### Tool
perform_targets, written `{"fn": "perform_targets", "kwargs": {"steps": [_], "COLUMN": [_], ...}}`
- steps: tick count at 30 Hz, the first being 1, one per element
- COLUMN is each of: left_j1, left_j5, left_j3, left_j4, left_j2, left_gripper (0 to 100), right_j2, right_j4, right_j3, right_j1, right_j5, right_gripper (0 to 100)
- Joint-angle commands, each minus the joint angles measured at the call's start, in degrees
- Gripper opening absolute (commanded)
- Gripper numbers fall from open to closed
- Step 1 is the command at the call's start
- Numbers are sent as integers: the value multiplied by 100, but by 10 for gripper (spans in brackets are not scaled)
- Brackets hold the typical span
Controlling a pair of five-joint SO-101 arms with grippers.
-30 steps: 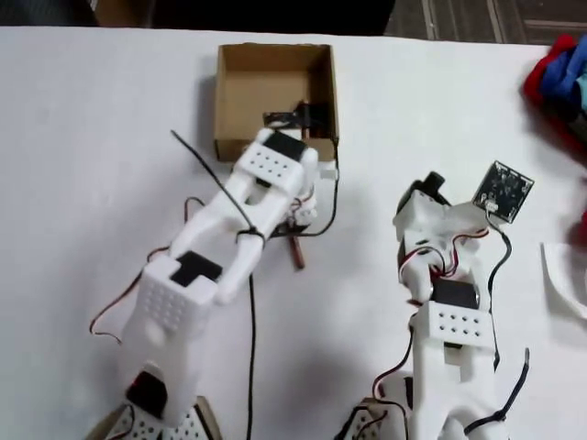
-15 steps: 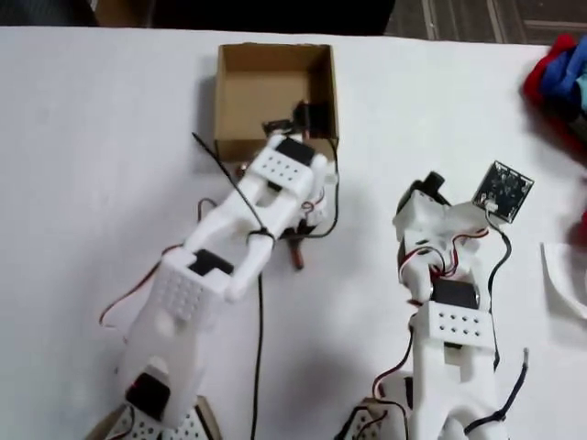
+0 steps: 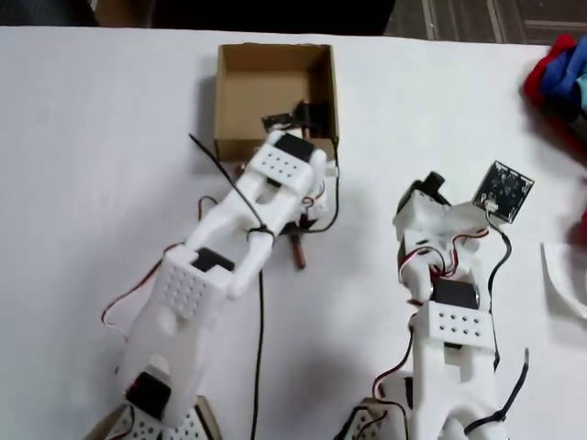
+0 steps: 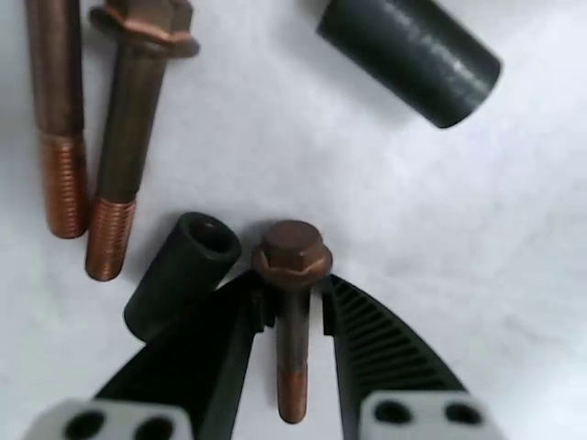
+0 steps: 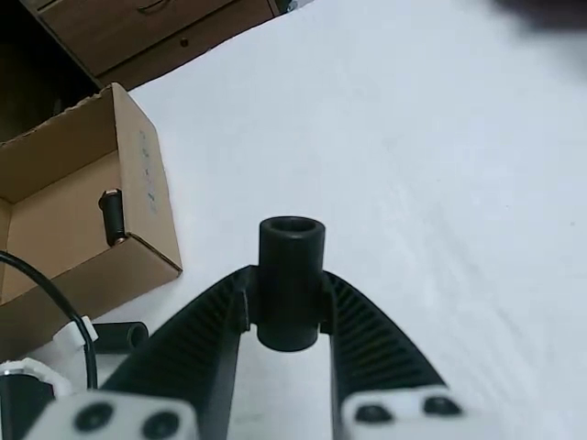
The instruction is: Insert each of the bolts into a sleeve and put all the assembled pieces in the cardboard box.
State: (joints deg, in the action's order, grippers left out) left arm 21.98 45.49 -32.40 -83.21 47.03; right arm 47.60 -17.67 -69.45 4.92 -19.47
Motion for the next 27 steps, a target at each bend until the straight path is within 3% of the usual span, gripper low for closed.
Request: {"fn": "perform_targets", "kwargs": {"steps": [1, 5, 9, 13, 17, 21, 27], "left_j1": [-149, -123, -132, -193, -246, -202, -237], "left_j5": [62, 53, -536, -624, -633, -633, -642], "left_j3": [-268, -259, -286, -286, -286, -330, -1516], "left_j4": [123, 105, 70, -35, -53, -176, -985], "left_j2": [9, 18, 273, 466, 501, 448, 440], "left_gripper": [129, 128, 128, 126, 24, 24, 24], "right_j2": [233, 233, 233, 233, 233, 233, 233], "right_j4": [110, 110, 110, 110, 110, 110, 110], "right_j3": [26, 26, 26, 26, 26, 26, 26], "right_j1": [40, 40, 40, 40, 40, 40, 40], "right_j5": [-53, -53, -53, -53, -53, -53, -53], "right_gripper": [20, 20, 20, 20, 20, 20, 20]}}
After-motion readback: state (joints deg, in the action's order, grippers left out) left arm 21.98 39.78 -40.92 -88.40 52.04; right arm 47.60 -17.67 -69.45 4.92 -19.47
